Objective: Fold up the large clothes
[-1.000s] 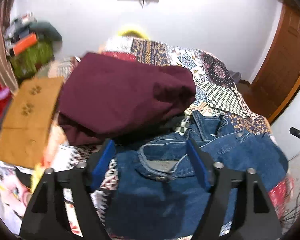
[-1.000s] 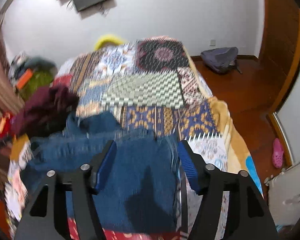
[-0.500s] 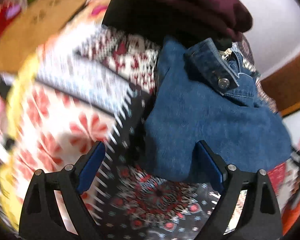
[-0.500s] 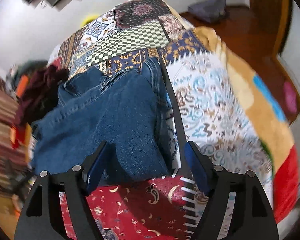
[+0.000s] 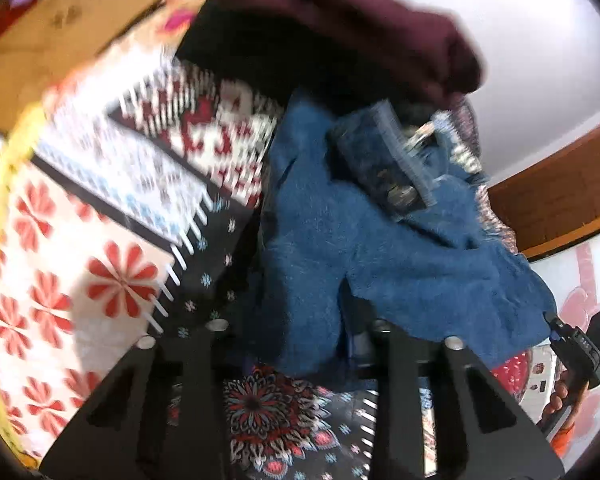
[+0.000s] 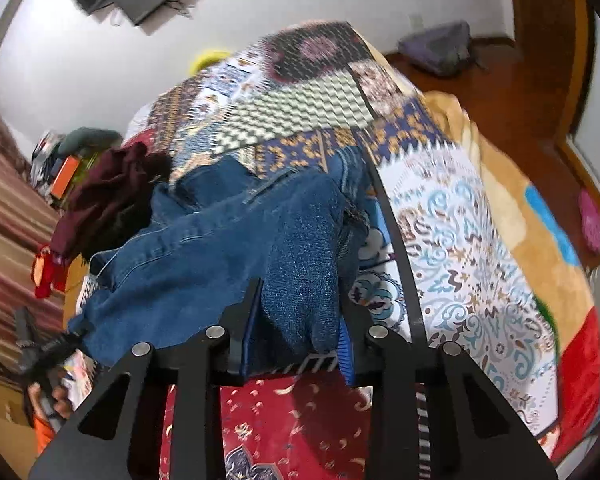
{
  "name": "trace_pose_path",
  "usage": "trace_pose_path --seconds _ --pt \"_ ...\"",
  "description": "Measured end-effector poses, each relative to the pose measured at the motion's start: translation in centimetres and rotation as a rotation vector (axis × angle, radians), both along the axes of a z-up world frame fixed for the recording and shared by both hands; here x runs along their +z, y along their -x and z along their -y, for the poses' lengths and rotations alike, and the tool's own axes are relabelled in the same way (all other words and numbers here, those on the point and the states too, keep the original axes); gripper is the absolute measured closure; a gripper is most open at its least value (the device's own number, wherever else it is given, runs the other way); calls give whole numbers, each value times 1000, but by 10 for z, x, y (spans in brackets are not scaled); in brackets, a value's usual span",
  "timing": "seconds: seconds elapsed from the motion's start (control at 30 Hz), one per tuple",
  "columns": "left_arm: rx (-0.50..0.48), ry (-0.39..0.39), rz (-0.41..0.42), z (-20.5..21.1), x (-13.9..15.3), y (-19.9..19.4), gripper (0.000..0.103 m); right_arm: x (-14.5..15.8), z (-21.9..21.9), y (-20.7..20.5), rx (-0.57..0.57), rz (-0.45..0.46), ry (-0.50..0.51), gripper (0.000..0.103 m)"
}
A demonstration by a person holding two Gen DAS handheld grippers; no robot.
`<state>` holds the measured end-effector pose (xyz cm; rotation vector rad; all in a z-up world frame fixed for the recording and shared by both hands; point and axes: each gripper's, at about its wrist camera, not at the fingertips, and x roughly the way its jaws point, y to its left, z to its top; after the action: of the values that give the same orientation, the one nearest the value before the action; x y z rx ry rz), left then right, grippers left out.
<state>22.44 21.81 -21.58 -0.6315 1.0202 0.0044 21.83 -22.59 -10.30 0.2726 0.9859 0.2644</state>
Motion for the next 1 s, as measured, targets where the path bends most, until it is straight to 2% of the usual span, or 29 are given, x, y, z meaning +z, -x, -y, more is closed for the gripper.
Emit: trace_pose_path --seconds 0.07,0.13,0.23,0.37,0.43,0.5,0.57,0.6,0.7,0.8,0.9,1.0 --pt "-18 -25 51 -1 18 5 75 8 -3 11 15 30 9 75" --pt "-46 -82 93 7 41 16 75 13 -2 20 25 50 11 75" --pt "-85 -134 125 13 58 30 75 13 4 35 28 59 20 75" --pt "-121 -162 96 20 45 45 74 -3 15 53 37 29 48 74" --pt "-133 -186 30 15 23 54 71 -13 20 56 30 13 70 73" --pt "-137 -193 -29 9 4 59 63 -13 27 62 6 9 72 70" --pt "-114 -185 -38 2 -1 64 56 -7 33 64 -29 14 79 67" --pt "-100 -186 -37 -1 1 67 52 -2 35 65 -46 24 92 66" --pt "-68 -247 -12 -8 19 64 52 18 35 62 -75 77 168 66" --pt "-60 -327 14 -11 33 51 51 31 27 54 -50 112 189 65" --pt "-89 -335 44 -8 43 33 51 40 10 42 -15 145 211 61" --pt "-150 -329 54 7 46 12 51 41 -10 27 36 164 214 51"
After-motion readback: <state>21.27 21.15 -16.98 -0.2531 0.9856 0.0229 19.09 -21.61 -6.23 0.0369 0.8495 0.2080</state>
